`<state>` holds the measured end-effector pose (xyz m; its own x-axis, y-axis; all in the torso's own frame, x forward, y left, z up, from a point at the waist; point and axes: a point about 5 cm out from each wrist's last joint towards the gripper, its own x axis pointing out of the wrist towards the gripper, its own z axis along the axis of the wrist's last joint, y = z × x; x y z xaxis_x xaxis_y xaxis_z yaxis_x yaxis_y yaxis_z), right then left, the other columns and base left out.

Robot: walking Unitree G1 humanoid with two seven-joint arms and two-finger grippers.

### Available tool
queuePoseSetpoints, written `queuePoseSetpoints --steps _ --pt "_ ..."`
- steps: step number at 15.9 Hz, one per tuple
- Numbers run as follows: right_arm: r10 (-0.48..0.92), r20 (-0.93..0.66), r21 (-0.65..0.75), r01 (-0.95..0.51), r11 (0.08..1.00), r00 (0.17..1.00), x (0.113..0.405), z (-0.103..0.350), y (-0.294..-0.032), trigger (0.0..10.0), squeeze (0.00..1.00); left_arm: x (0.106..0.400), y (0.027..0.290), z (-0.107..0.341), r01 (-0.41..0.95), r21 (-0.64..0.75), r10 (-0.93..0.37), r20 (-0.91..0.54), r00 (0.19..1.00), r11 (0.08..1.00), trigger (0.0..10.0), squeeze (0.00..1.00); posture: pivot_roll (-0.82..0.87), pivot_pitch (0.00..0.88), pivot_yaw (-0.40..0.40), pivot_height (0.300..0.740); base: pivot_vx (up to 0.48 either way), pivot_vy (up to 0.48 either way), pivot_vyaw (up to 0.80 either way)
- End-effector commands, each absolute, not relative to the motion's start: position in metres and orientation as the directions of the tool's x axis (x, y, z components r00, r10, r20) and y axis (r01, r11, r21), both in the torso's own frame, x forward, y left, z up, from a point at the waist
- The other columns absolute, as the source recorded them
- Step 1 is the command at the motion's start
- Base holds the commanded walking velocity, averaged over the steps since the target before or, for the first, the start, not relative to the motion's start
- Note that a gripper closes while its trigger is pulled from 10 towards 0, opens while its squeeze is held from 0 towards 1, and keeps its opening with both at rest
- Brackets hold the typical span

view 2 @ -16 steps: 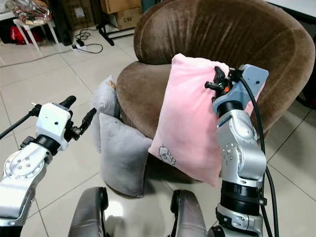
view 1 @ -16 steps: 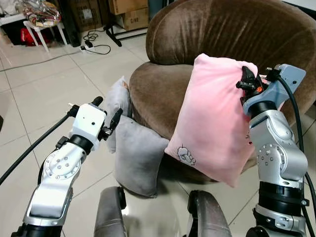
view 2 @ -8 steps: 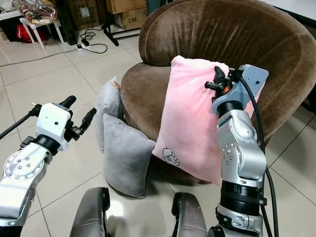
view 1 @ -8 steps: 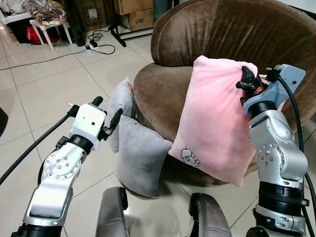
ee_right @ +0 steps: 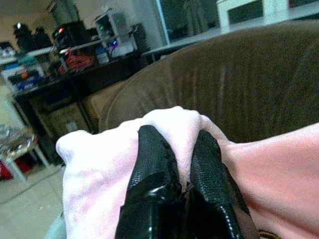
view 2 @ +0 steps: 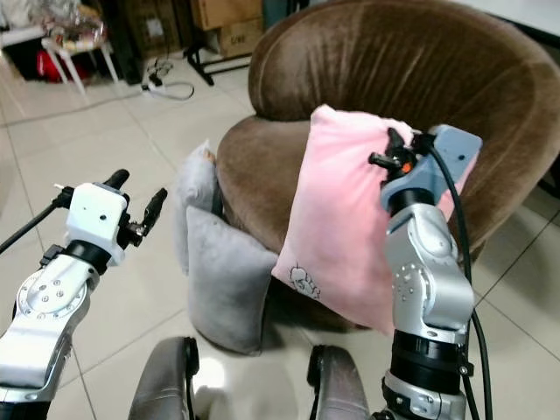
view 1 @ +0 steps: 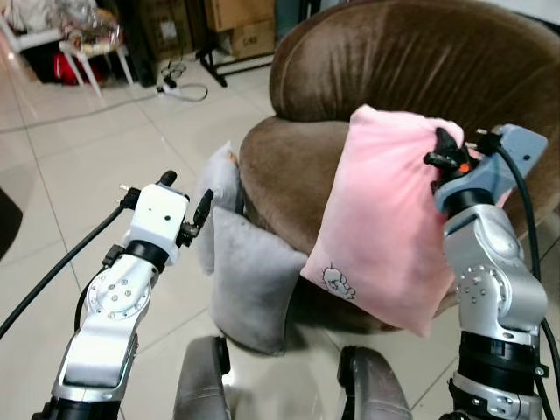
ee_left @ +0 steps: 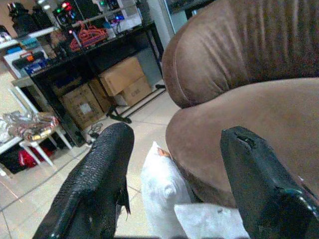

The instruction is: Move the pillow to the sofa from floor

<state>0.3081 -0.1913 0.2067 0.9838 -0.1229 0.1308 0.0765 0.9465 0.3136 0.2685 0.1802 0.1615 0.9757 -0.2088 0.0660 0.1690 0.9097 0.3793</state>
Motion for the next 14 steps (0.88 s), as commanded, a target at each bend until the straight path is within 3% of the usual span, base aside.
queuePoseSetpoints --steps 1,7,11,14 --pt "-0.127 0.22 0.312 0.053 0.948 0.967 0.307 0.23 -0.192 10.0 0.0 0.27 0.182 0.161 0.157 0.388 -0.196 0.062 0.979 0.908 10.0 0.0 0.02 0.0 -0.01 0.641 0.0 0.0 0.0" --pt "-0.142 0.282 0.317 0.048 0.947 0.949 0.31 0.25 -0.199 10.0 0.0 0.271 0.176 0.158 0.169 0.404 -0.21 0.06 0.976 0.899 10.0 0.0 0.01 0.0 -0.011 0.696 0.0 0.0 0.0" --pt "-0.147 0.215 0.312 0.075 0.947 0.965 0.307 0.225 -0.196 10.0 0.0 0.268 0.174 0.148 0.198 0.419 -0.229 0.023 0.973 0.886 10.0 0.0 0.01 0.0 -0.006 0.736 0.0 0.0 0.0" --pt "-0.135 0.141 0.316 0.085 0.945 0.981 0.301 0.195 -0.187 10.0 0.0 0.267 0.172 0.144 0.192 0.394 -0.218 0.02 0.976 0.899 10.0 0.0 0.01 0.0 -0.005 0.74 0.0 0.0 0.0"
